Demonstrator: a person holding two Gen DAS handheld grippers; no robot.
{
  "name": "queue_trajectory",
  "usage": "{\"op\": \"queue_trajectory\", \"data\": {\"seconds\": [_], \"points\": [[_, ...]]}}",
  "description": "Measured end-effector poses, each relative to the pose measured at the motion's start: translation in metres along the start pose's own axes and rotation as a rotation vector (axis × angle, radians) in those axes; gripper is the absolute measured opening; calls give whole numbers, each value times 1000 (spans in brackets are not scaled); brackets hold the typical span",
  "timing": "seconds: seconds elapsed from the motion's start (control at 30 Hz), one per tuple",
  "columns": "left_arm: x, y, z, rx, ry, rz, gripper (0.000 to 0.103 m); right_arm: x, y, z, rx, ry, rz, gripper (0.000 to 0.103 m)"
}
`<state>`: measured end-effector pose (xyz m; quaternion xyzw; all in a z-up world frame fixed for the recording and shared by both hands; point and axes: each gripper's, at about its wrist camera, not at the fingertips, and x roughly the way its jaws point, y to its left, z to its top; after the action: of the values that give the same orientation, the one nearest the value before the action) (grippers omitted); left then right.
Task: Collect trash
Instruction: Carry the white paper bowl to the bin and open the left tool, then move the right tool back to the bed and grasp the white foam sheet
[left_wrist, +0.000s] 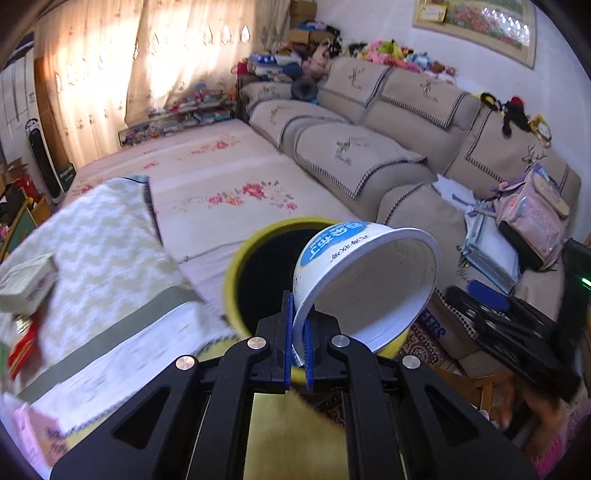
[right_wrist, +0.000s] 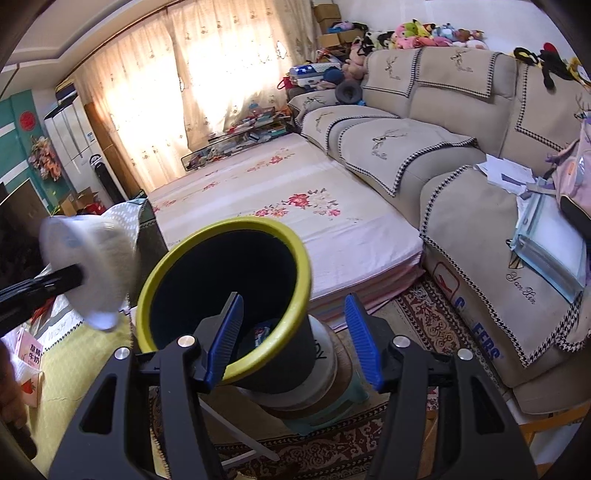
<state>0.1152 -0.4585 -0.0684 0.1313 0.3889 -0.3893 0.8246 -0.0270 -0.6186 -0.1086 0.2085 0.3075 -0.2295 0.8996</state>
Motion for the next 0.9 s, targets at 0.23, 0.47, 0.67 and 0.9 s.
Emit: {"op": "queue_trajectory", "data": {"seconds": [0.23, 0.47, 0.67, 0.9], "points": [[37, 1, 2, -45, 33, 6, 39, 3, -16, -1, 30, 4, -18, 60], [-30, 11, -15, -48, -70, 8, 49, 10, -1, -6, 9, 29, 4, 60], [-105, 40, -47, -81, -154, 48, 65, 12, 27, -10, -44, 43, 33, 60], [-193, 103, -103, -201, -227, 188, 78, 9, 88, -20, -160, 67, 122, 60]]}}
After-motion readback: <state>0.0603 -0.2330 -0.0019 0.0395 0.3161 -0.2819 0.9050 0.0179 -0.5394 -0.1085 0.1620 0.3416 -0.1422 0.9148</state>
